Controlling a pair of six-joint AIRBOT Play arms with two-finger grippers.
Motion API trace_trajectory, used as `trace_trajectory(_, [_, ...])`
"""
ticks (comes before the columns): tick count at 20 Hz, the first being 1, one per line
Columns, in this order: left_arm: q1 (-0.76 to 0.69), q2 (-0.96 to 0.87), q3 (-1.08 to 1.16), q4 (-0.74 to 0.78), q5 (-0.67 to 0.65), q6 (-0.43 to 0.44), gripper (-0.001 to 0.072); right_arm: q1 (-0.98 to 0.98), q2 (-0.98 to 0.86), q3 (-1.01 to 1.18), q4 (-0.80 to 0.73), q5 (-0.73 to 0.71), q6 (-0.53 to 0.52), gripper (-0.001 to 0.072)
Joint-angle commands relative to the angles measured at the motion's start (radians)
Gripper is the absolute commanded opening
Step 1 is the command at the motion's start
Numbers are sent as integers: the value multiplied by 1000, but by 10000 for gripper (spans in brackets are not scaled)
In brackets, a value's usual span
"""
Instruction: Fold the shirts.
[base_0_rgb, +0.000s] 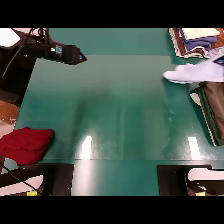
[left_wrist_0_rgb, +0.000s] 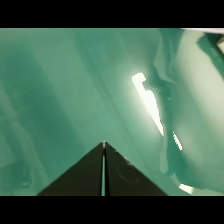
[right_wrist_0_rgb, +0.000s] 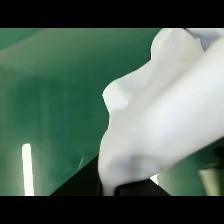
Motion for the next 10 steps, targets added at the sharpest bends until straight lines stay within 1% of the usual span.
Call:
trace_trajectory(1, [-57,0,0,1,36,0,27,-140,-11,2,3,-85,2,13])
trace_trajectory(3, [-60,0,0,1,35,-1,27,-167,-21,2,14,-116,1,13])
trace_trajectory(6, [-60,0,0,5,35,-1,27,-198,-21,20,178,-162,-48,13])
trace_trajectory(10, [-60,0,0,12,35,0,27,-202,-18,177,193,-101,-73,13])
